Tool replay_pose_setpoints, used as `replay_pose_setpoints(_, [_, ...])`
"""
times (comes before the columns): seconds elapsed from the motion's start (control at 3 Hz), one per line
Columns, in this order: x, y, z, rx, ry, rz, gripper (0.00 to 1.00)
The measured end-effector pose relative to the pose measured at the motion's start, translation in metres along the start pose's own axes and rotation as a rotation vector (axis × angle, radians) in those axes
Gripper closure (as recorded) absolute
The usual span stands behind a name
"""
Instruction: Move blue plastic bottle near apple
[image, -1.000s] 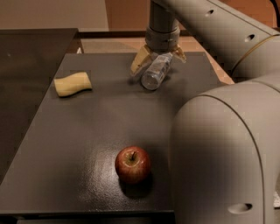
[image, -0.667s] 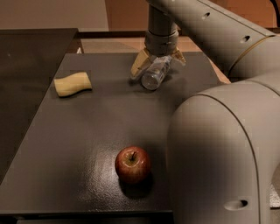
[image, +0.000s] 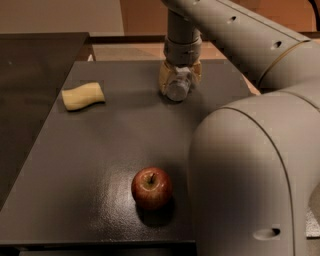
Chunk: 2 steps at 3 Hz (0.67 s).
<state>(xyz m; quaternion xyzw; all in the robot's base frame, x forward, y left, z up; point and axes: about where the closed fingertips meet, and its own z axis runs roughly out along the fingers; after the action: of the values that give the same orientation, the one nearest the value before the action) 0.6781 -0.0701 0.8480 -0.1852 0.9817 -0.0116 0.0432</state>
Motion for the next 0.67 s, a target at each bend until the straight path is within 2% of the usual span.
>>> replay_pose_setpoints(0.67, [0.0027, 0.0007, -0.0025, 0.000, -0.005, -0.014, 0.89])
